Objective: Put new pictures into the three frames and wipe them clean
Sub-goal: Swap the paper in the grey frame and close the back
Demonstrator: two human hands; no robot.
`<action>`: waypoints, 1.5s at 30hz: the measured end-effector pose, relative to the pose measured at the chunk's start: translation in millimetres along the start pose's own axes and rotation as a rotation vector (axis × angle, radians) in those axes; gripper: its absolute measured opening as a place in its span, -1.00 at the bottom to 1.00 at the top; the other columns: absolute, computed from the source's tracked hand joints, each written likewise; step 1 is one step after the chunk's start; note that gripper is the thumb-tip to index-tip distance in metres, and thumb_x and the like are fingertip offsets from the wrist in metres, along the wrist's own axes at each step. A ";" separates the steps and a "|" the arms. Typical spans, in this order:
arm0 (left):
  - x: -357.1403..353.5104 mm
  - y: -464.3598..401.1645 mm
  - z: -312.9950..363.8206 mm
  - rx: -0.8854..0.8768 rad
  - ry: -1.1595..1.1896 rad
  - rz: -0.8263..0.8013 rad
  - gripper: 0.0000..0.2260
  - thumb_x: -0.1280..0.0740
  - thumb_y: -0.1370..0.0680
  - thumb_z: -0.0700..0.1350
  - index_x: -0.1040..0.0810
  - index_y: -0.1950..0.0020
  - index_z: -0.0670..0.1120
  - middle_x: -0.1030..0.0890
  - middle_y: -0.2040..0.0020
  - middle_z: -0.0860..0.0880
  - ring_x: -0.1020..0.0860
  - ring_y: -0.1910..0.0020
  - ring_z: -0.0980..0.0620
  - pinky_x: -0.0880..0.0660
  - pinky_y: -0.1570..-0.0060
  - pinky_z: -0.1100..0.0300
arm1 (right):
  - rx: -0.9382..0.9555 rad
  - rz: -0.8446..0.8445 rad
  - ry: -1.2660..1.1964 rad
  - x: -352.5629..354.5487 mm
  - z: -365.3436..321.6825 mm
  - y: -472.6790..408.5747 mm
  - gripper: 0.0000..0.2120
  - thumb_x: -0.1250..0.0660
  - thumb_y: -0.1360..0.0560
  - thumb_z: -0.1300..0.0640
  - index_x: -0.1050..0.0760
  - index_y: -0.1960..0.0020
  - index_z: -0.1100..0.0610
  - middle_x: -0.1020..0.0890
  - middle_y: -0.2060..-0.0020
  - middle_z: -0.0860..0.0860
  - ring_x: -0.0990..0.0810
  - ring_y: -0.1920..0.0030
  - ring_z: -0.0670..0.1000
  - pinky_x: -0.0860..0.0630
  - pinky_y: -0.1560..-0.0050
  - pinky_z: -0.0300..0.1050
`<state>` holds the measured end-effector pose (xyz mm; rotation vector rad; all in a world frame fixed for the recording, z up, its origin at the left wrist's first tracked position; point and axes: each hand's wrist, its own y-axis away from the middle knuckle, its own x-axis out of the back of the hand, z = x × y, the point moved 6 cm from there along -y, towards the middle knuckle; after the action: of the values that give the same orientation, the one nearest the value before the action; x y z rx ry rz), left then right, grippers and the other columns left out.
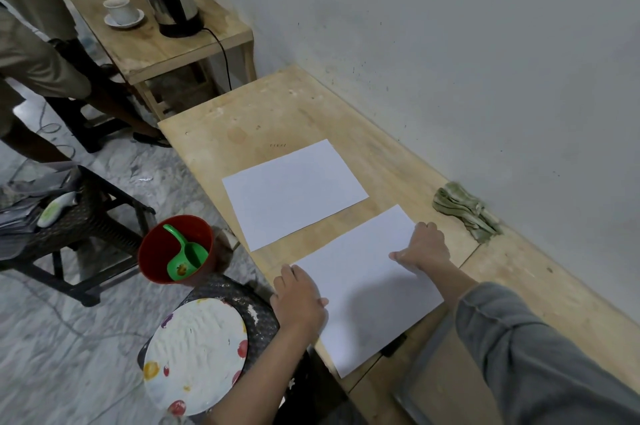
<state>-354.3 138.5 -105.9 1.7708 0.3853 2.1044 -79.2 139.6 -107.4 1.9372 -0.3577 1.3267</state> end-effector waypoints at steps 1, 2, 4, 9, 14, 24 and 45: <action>1.2 -1.0 1.0 -0.011 -0.017 0.005 -0.27 -0.33 -0.52 0.12 -0.06 -0.50 -0.21 -0.16 -0.44 -0.10 -0.20 -0.40 -0.10 -0.33 -0.25 0.05 | -0.001 0.002 -0.004 0.4 0.5 -0.2 -0.27 -0.49 -0.27 -0.14 -0.29 -0.27 0.17 -0.35 -0.20 0.05 -0.32 -0.26 0.09 -0.43 -0.08 -0.02; 2.6 -2.3 1.9 -0.022 -0.034 0.007 -0.28 -0.34 -0.51 0.13 -0.09 -0.48 -0.21 -0.20 -0.41 -0.10 -0.22 -0.38 -0.09 -0.32 -0.25 0.05 | -0.004 0.003 -0.004 0.3 1.1 -0.2 -0.27 -0.50 -0.27 -0.13 -0.30 -0.27 0.17 -0.35 -0.20 0.05 -0.33 -0.26 0.09 -0.43 -0.08 -0.02; 6.1 -5.6 2.8 -0.038 -0.056 0.009 -0.29 -0.36 -0.50 0.13 -0.13 -0.46 -0.20 -0.25 -0.37 -0.09 -0.26 -0.35 -0.09 -0.31 -0.25 0.06 | 0.003 0.009 0.001 0.4 0.8 0.5 -0.28 -0.49 -0.27 -0.13 -0.30 -0.27 0.17 -0.35 -0.19 0.05 -0.33 -0.25 0.09 -0.42 -0.06 -0.03; 9.1 -14.6 4.4 -0.077 -0.108 0.007 -0.30 -0.36 -0.47 0.17 -0.19 -0.44 -0.19 -0.29 -0.35 -0.08 -0.30 -0.32 -0.09 -0.31 -0.26 0.05 | 0.014 0.030 0.004 -1.2 1.3 2.6 -0.31 -0.47 -0.30 -0.13 -0.30 -0.27 0.17 -0.36 -0.18 0.05 -0.33 -0.24 0.09 -0.41 -0.03 -0.04; 6.7 -15.8 7.2 -0.086 -0.028 -0.015 -0.38 -0.40 -0.46 0.13 -0.28 -0.39 -0.13 -0.31 -0.30 -0.08 -0.34 -0.29 -0.08 -0.36 -0.24 0.07 | 0.021 0.054 0.010 -6.9 2.2 5.4 -0.35 -0.43 -0.34 -0.15 -0.30 -0.27 0.15 -0.36 -0.16 0.03 -0.34 -0.23 0.09 -0.42 -0.02 -0.03; -2.1 11.7 -10.3 0.242 0.977 0.080 -0.56 -0.49 -0.38 -0.26 -0.39 -0.18 -0.18 -0.48 -0.15 -0.14 -0.52 0.02 -0.07 -0.42 0.06 0.21 | 0.040 0.137 0.029 -19.3 9.6 12.1 -0.35 -0.34 -0.42 -0.21 -0.21 -0.34 0.12 -0.32 -0.20 0.06 -0.32 -0.23 0.09 -0.40 -0.11 0.01; 53.8 32.8 -4.5 0.141 1.221 0.133 -0.91 -0.31 -0.53 -0.26 -0.50 -0.03 -0.21 -0.56 0.18 -0.05 -0.50 0.29 0.07 -0.43 0.37 0.24 | -0.005 0.173 -1.006 50.3 74.6 62.8 -0.88 -0.29 -0.47 0.27 -0.56 0.05 0.12 -0.64 0.18 0.02 -0.59 0.25 -0.02 -0.48 0.26 -0.22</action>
<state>-370.0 133.0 -45.0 0.3330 0.7151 3.0790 -44.8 52.6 -49.9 2.4839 -1.0125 0.3281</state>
